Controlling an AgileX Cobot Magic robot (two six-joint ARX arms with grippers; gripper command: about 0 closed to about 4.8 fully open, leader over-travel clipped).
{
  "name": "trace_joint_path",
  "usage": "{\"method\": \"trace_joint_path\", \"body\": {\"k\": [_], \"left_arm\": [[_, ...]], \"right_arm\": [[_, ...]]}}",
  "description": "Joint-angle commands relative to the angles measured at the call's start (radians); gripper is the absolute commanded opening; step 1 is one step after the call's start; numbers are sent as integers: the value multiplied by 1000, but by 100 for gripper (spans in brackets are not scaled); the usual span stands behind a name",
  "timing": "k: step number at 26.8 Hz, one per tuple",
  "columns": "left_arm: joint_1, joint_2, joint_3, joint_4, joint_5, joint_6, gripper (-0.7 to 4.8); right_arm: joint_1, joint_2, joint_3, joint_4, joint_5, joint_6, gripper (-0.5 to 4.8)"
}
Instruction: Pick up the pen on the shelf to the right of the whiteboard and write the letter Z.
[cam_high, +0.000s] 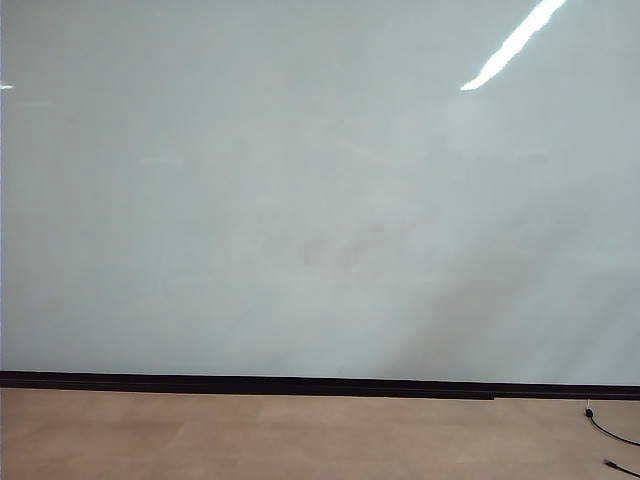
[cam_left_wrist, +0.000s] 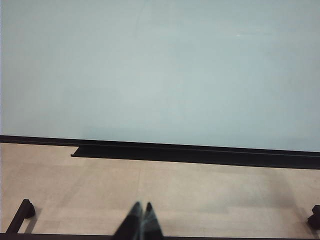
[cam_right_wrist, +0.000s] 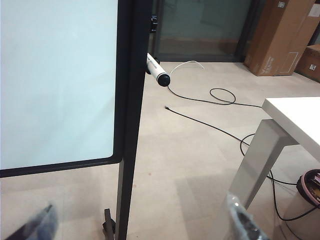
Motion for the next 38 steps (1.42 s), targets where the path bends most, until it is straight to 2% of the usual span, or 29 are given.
{"method": "trace_joint_path", "body": {"k": [1, 2, 11, 17, 20, 29, 38], "left_arm": [[0, 0, 2, 11, 0, 4, -5], [0, 0, 2, 11, 0, 4, -4], [0, 0, 2, 11, 0, 4, -5], [0, 0, 2, 11, 0, 4, -5], [0, 0, 2, 11, 0, 4, -5], [0, 0, 2, 11, 0, 4, -4], [0, 0, 2, 11, 0, 4, -5]], "right_arm": [[-2, 1, 3, 31, 9, 6, 453], [-2, 1, 3, 39, 9, 6, 479], [-21, 1, 3, 109, 27, 3, 479], [-109, 3, 3, 142, -65, 2, 479], [-121, 21, 3, 162, -88, 2, 479], [-129, 221, 5, 340, -127, 2, 479], [-131, 457, 5, 605, -135, 2, 479]]}}
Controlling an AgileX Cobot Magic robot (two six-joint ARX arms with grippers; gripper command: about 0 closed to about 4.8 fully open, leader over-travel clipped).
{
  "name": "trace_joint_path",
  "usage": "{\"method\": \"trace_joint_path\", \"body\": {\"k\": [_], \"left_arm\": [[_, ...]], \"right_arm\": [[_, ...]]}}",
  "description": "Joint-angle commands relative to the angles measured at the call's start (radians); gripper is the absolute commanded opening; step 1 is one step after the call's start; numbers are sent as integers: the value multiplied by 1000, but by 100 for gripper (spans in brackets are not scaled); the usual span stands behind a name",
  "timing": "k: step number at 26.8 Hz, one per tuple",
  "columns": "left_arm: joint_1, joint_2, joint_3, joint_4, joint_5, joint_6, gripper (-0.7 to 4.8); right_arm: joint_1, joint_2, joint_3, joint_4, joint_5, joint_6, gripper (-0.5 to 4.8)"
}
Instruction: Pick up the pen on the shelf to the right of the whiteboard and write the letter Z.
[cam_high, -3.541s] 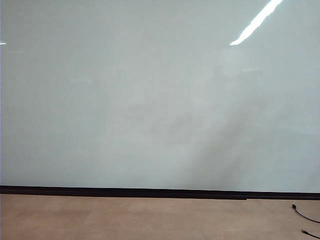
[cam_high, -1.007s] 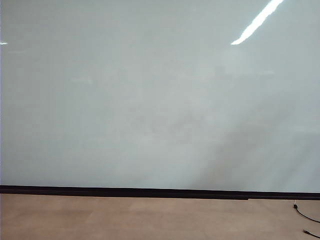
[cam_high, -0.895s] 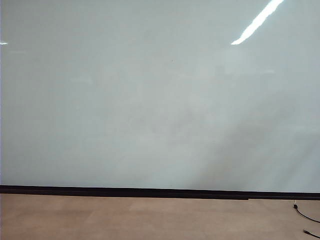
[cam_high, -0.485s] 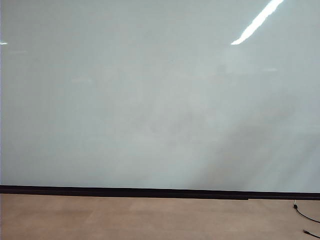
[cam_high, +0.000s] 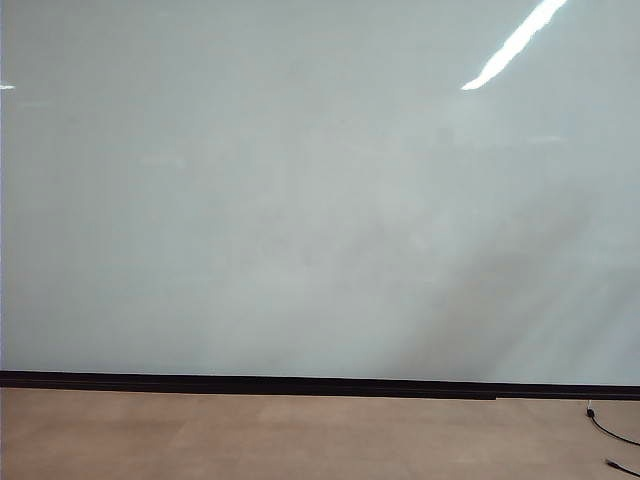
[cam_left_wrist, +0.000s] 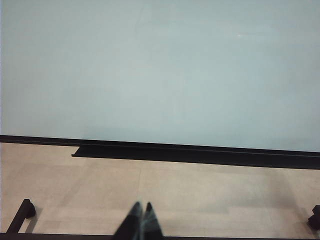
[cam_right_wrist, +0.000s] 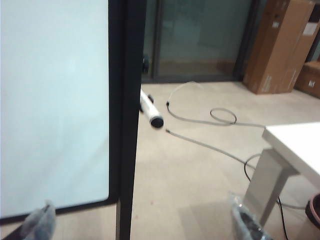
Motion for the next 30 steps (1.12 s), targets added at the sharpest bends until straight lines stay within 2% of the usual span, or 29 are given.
{"method": "trace_joint_path", "body": {"k": [1, 6, 14, 21, 29, 30], "left_arm": [[0, 0, 2, 11, 0, 4, -4], [0, 0, 2, 11, 0, 4, -5], [0, 0, 2, 11, 0, 4, -5], [0, 0, 2, 11, 0, 4, -5], [0, 0, 2, 11, 0, 4, -5], [0, 0, 2, 11, 0, 4, -4]], "right_arm": [[-1, 71, 5, 116, -8, 0, 479], [-52, 216, 5, 259, -78, -3, 479], [-158, 335, 5, 385, -204, -12, 479], [-208, 475, 5, 528, -257, -15, 479], [-262, 719, 6, 830, -330, -14, 479], [-264, 785, 9, 908, -335, -13, 479]]}}
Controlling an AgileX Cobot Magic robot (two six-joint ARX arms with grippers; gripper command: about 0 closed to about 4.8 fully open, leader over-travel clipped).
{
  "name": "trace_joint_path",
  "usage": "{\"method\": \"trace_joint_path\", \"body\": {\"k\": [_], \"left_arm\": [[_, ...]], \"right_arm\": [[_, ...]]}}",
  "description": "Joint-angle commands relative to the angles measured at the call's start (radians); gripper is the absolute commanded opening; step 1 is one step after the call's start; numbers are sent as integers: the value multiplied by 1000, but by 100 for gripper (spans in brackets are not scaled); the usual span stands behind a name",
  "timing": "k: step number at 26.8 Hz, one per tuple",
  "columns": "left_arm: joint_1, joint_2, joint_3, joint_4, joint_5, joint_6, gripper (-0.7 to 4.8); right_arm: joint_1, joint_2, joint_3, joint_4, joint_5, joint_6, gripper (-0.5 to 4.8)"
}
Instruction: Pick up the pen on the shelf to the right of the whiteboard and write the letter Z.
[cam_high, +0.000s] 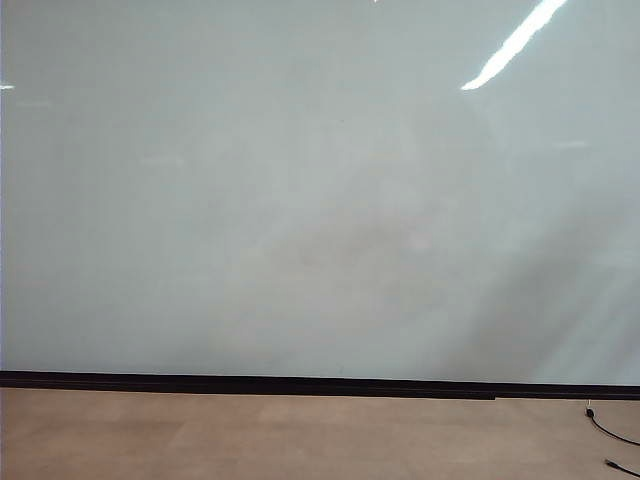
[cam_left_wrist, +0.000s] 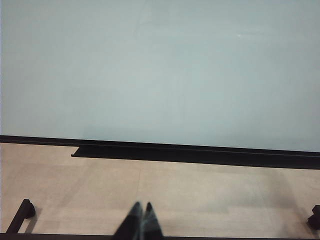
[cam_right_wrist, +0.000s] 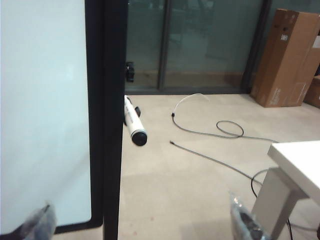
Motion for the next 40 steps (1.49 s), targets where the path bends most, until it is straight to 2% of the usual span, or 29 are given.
{"method": "trace_joint_path", "body": {"k": [1, 3, 7, 15, 25, 30, 40], "left_arm": [[0, 0, 2, 11, 0, 4, -4], [0, 0, 2, 11, 0, 4, -4], [0, 0, 2, 11, 0, 4, -4], [0, 0, 2, 11, 0, 4, -4], [0, 0, 2, 11, 0, 4, -4], [0, 0, 2, 11, 0, 4, -4], [0, 0, 2, 11, 0, 4, -4]], "right_arm": [[-5, 124, 8, 201, -24, 7, 479], [-6, 238, 28, 278, -36, 16, 479], [-13, 323, 80, 278, -97, 15, 479], [-21, 423, 171, 278, -139, 5, 479], [-93, 577, 307, 278, -317, 5, 479], [-96, 700, 406, 278, -403, 13, 479], [-95, 753, 503, 278, -405, 124, 479]]}}
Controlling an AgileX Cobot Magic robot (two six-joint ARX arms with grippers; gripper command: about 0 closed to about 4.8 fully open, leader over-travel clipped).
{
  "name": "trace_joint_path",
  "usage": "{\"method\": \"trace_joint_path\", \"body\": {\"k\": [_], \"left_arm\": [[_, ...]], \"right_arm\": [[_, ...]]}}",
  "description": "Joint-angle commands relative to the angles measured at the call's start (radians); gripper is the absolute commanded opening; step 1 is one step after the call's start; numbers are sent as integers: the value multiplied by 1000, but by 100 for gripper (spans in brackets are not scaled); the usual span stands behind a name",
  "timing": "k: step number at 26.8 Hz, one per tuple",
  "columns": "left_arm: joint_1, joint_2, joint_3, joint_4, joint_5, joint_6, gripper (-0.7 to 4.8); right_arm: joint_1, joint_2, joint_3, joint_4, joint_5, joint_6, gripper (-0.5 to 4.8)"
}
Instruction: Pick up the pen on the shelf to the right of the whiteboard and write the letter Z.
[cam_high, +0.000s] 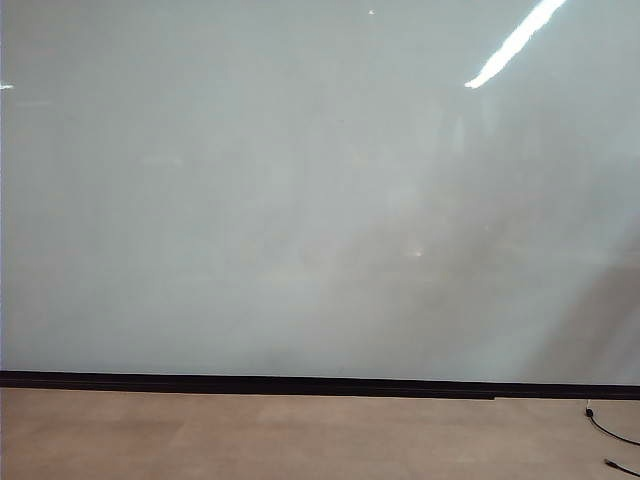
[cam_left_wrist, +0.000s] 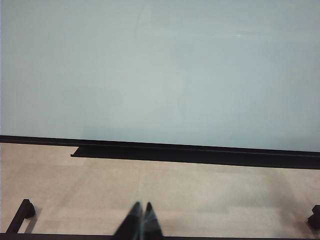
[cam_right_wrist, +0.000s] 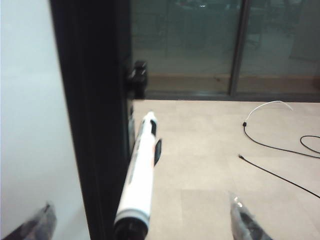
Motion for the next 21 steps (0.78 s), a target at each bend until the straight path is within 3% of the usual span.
{"method": "trace_joint_path", "body": {"k": [1, 21], "left_arm": [[0, 0, 2, 11, 0, 4, -4], [0, 0, 2, 11, 0, 4, -4]], "right_arm": [[0, 8, 31, 16, -4, 51, 479], [38, 123, 124, 19, -7, 107, 479]]}}
